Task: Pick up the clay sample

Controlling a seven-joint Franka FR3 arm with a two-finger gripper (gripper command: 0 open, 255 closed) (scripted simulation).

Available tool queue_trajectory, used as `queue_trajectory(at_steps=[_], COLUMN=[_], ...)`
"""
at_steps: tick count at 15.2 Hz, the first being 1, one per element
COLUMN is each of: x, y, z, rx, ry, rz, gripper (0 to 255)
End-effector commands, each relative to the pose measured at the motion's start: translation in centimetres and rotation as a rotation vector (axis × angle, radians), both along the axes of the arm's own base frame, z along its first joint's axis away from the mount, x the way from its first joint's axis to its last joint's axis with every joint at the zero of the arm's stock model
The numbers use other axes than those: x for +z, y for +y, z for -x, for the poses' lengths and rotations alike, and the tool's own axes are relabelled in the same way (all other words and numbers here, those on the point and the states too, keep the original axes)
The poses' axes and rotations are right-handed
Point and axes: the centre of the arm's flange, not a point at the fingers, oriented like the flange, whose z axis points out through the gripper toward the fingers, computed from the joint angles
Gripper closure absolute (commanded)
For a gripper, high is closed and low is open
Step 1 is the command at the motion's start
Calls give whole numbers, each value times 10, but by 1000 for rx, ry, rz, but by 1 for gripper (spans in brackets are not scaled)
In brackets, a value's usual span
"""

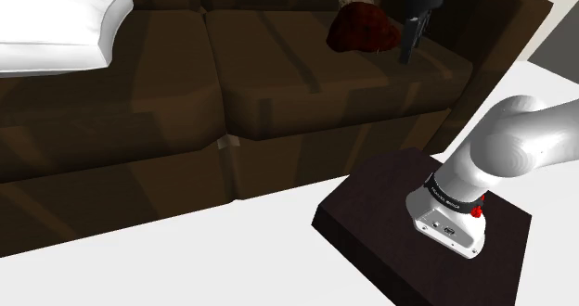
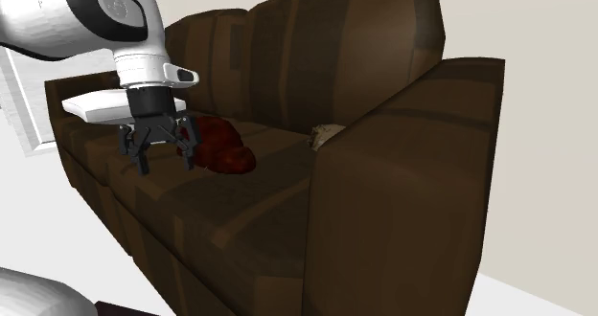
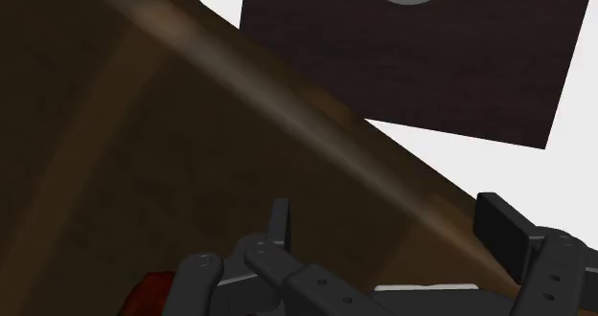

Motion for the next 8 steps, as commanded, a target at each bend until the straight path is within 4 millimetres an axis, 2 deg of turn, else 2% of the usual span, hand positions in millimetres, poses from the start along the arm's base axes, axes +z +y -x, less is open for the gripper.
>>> queue_trajectory(at_steps=[1,8], x=[0,-7], y=[0,-32], z=[0,-75], rx=[0,-86], ry=[0,-73], rz=[0,58], gripper=[0,0])
